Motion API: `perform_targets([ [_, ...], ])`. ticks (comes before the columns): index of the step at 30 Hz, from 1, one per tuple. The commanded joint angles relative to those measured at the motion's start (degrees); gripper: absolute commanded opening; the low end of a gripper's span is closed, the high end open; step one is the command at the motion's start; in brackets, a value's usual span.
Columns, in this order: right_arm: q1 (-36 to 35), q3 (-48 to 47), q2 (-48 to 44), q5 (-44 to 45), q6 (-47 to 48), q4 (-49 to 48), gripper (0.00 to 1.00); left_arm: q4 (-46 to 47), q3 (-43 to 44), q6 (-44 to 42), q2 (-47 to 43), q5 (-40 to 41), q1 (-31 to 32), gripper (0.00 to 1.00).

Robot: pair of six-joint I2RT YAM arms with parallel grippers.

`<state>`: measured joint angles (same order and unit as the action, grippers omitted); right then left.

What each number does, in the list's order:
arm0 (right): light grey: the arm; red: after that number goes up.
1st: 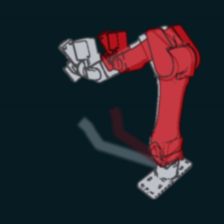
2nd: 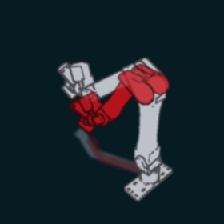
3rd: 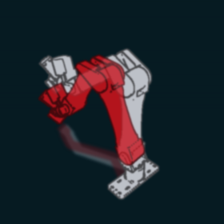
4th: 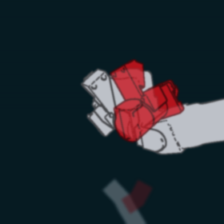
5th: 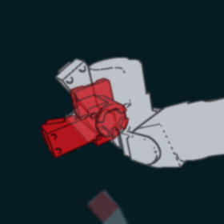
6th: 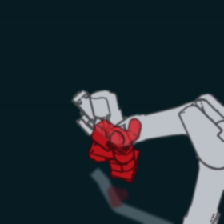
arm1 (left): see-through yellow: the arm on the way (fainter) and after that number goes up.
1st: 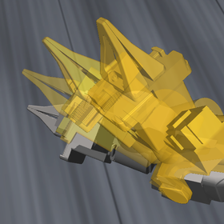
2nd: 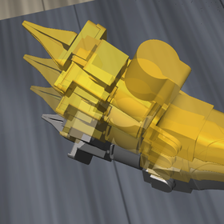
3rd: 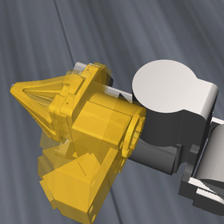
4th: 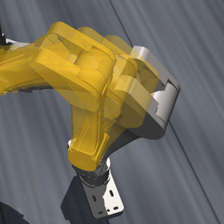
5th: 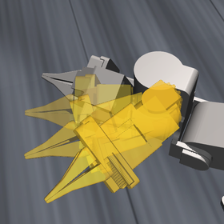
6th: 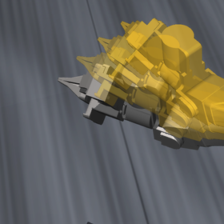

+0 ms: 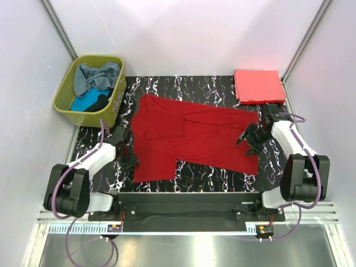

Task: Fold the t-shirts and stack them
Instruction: Fold the tshirt

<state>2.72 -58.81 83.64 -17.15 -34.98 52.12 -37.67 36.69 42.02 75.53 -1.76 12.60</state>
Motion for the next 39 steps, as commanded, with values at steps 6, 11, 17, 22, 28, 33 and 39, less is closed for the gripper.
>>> perform_targets([
  [6, -0.17, 5.71, -0.58, 3.87, -12.11, -0.26, 0.64, 5.24, -2.76, 0.17, 5.33, -0.97, -0.38, 0.11],
  [11, 0.79, 8.0, -2.07, 7.73, -16.43, 2.54, 0.61, 4.8, -3.73, -0.18, 0.6, -1.84, -0.38, 0.0],
  [17, 2.02, 11.52, -5.24, 16.78, -22.93, 3.52, 0.46, 2.96, -1.97, -0.18, -3.89, -3.25, -0.38, 0.0],
  [22, 2.2, 13.54, -4.18, 21.54, -26.89, 3.61, 0.45, 1.46, 1.01, -0.18, -5.56, -2.9, -0.3, 0.0],
  [28, 2.11, 16.53, -4.62, 23.21, -29.79, 1.85, 0.47, 0.58, 2.69, -0.36, -7.58, -1.67, -0.38, 0.0],
  [33, 2.2, 18.37, -5.15, 23.83, -30.76, -0.78, 0.47, -0.21, 3.3, -0.27, -8.29, -1.84, -0.38, 0.0],
  [39, 2.2, 17.85, -3.66, 25.06, -30.85, -3.77, 0.46, -0.56, 3.13, 0.26, -9.17, -2.19, -0.38, 0.0],
])
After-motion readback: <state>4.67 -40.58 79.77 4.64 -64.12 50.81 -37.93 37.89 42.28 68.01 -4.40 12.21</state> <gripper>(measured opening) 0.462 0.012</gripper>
